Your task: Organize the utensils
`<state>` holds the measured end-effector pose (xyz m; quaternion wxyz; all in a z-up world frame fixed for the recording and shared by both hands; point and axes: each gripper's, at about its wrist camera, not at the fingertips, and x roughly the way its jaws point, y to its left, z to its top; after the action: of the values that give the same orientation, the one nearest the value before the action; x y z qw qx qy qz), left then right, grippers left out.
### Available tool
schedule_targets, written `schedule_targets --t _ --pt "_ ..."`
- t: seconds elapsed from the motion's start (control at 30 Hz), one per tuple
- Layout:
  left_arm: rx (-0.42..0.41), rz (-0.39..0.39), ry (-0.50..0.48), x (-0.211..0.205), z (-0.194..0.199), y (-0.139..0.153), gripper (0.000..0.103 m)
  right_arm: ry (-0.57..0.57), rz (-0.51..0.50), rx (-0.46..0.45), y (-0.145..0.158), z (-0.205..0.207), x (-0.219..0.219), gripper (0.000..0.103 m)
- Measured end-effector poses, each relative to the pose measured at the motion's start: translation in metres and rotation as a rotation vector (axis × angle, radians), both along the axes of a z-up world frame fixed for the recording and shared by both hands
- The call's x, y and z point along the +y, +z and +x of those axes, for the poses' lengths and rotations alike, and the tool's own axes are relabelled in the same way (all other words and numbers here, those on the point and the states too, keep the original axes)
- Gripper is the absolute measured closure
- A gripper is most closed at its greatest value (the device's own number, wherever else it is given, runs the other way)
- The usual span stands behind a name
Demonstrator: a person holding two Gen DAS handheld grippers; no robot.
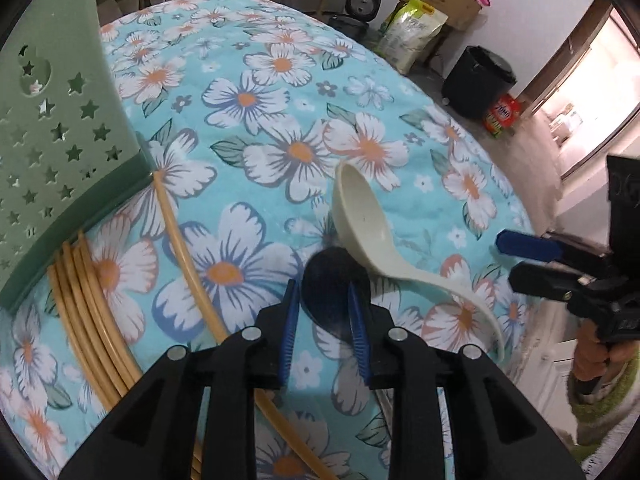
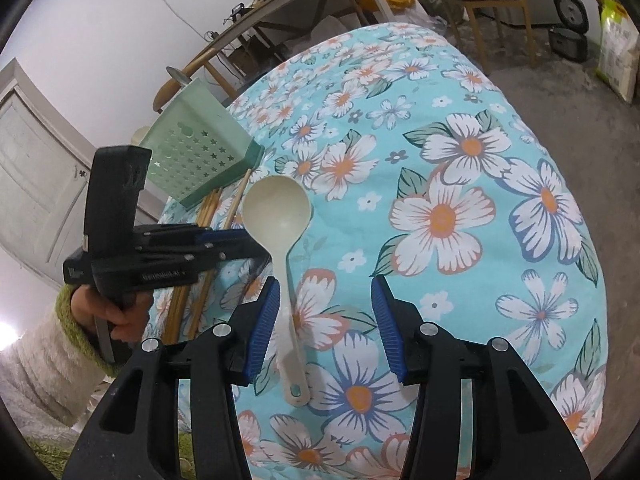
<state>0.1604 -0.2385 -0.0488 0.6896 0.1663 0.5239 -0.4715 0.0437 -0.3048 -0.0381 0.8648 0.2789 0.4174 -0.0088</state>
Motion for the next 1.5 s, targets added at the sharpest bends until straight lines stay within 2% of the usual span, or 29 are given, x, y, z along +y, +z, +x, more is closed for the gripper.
schedule_targets --t 0.07,0.2,0.3,0.5,0.53,0.57,0.67,0.7,0.77,0.9,1.2,1.27,1.5 --pt "0.010 -0.013 0.004 0.000 0.006 0.002 0.077 0.000 0.002 0.005 -0.001 0.002 0.000 0.057" --pt "0.020 -0.015 -0.030 -0.001 0.011 -0.001 0.063 0.001 0.010 0.010 -0.004 0.005 -0.001 0.057" --pt "-0.018 0.002 -0.077 -0.007 0.004 -0.001 0.059 0.003 0.007 0.013 -0.005 0.006 0.000 0.057" --pt "-0.078 0.006 -0.122 -0.010 -0.006 -0.001 0.060 0.001 0.005 0.024 -0.007 0.011 0.001 0.057" --pt "-0.090 0.005 -0.127 -0.010 -0.009 -0.001 0.062 0.000 0.003 0.025 -0.007 0.011 0.001 0.057" --pt "-0.096 0.004 -0.134 -0.012 -0.011 -0.002 0.068 0.000 0.002 0.026 -0.007 0.012 0.001 0.057" --pt "-0.139 0.017 -0.140 -0.014 -0.020 -0.003 0.072 -0.002 -0.007 0.028 -0.006 0.013 0.002 0.057" --pt "-0.160 0.028 -0.133 -0.015 -0.022 -0.003 0.081 -0.003 -0.010 0.028 -0.005 0.014 0.003 0.057" --pt "-0.170 0.034 -0.115 -0.014 -0.023 -0.002 0.086 -0.003 -0.016 0.029 -0.004 0.014 0.003 0.057" --pt "-0.127 0.022 -0.048 -0.003 -0.018 0.000 0.093 -0.006 -0.024 0.029 -0.003 0.013 0.003 0.057" --pt "-0.102 -0.007 0.179 0.044 -0.023 0.016 0.099 -0.001 -0.025 0.021 0.000 0.019 0.003 0.057" --pt "-0.087 -0.020 0.213 0.052 -0.022 0.016 0.099 0.023 -0.044 0.003 0.003 0.028 0.005 0.052" --pt "-0.039 -0.082 0.273 0.072 -0.022 0.022 0.100 0.206 -0.098 -0.048 0.012 0.083 0.013 0.047"
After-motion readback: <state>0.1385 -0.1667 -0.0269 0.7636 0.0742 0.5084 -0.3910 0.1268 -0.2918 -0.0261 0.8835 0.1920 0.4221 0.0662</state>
